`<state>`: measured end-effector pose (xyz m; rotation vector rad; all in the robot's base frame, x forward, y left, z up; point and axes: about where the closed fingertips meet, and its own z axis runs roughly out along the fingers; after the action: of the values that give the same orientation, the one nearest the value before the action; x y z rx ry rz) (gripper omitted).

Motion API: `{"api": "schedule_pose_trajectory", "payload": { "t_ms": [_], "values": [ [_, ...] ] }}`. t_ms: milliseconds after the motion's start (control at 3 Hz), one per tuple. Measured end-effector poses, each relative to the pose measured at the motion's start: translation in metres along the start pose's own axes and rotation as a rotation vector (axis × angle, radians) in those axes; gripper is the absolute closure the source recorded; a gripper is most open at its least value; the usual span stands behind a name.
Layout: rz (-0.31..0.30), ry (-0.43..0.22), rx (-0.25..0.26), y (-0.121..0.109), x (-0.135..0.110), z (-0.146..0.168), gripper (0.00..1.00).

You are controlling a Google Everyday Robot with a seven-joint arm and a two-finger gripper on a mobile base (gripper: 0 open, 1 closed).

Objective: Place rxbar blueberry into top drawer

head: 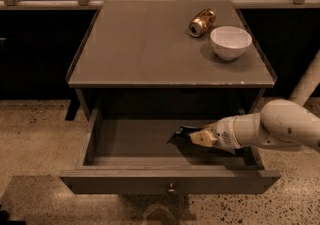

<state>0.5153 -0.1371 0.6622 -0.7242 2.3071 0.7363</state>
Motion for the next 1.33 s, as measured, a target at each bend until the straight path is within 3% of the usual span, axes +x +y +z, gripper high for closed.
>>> {"api": "schedule_pose_trajectory", "payload": {
  "t_ms": [1000,1333],
  "values": [
    [0.0,0.0,0.0,0.0001,0.0,0.0001,0.11],
    [0.0,0.0,0.0,0.0001,0.0,0.0001,0.0]
  ]
}}
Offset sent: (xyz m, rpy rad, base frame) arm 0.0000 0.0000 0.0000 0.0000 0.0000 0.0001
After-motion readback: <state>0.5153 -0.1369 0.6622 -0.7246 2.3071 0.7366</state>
